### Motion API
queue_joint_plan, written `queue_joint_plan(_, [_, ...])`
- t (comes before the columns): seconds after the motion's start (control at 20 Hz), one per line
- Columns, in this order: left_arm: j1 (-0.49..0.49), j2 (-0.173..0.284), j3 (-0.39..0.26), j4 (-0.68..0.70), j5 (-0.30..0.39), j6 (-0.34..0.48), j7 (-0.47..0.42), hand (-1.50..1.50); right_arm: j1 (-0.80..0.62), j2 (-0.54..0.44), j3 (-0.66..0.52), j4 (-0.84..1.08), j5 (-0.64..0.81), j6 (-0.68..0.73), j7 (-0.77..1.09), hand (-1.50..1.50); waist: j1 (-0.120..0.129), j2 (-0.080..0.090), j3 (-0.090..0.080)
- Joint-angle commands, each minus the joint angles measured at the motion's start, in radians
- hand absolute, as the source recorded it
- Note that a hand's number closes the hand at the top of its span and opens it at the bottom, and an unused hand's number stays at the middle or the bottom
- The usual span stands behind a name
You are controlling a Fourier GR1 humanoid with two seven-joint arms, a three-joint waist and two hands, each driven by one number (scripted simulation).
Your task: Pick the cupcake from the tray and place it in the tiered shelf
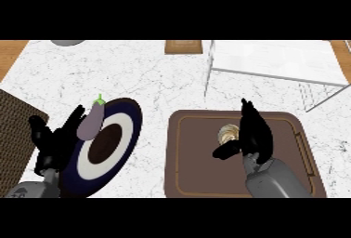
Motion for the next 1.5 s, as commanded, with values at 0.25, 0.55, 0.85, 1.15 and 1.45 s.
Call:
queue_joint_plan(0.25, [0.008, -0.046, -0.002, 0.083, -0.018, -0.012, -0.014, 0.0, -0.002, 0.025, 0.067, 0.056, -0.057, 0.2, -0.059, 1.5, -0.001, 0.011, -0.011])
queue_joint_plan(0.55, [0.008, -0.044, 0.015, 0.058, -0.054, -0.011, 0.006, 0.0, 0.004, 0.098, 0.019, 0.049, -0.014, 0.121, -0.113, 1.5, -0.002, 0.008, -0.01])
queue_joint_plan(0.85, [0.008, -0.04, 0.042, 0.037, -0.03, -0.044, 0.033, 0.0, 0.001, 0.111, 0.049, 0.013, 0.014, 0.112, -0.227, 1.5, 0.0, 0.009, -0.01])
queue_joint_plan(1.15, [0.024, -0.03, 0.045, 0.042, -0.051, -0.049, 0.026, 0.0, -0.128, 0.131, 0.017, -0.075, -0.071, 0.241, -0.283, 1.5, -0.001, 0.007, -0.01])
queue_joint_plan(1.45, [0.031, -0.058, 0.039, 0.014, -0.057, -0.033, 0.03, 0.0, -0.172, 0.135, 0.044, -0.37, 0.07, 0.23, -0.116, 1.5, -0.013, 0.001, -0.011])
